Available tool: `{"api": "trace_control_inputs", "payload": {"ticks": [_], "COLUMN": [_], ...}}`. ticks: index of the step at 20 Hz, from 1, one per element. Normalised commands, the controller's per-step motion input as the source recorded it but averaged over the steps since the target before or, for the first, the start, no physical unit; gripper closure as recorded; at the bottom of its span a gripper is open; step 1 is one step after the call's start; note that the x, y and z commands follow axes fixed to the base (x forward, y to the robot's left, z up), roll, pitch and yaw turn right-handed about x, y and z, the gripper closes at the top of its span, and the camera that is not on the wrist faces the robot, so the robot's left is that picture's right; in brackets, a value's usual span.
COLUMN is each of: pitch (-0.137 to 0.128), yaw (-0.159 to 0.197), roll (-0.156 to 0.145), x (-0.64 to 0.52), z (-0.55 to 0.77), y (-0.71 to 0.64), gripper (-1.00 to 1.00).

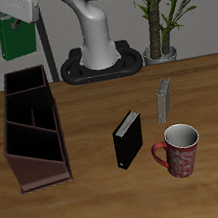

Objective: Place the green book into the right desk caddy's right compartment

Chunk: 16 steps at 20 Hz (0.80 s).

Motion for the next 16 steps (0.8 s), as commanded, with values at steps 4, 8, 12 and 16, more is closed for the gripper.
{"api": "trace_control_inputs", "payload": {"ticks": [4, 8, 12, 16], "pitch": [-0.031, -0.043, -0.023, -0.005], "yaw": [-0.010, 0.053, 0.033, 0.018], "roll": [-0.009, 0.048, 0.023, 0.028], "x": [-0.39, -0.20, -0.08, -0.01], "z": [0.05, 0.06, 0.02, -0.06], "y": [-0.01, 0.17, -0.02, 0.07], "gripper": [1.00, 1.00, 1.00, 1.00]}}
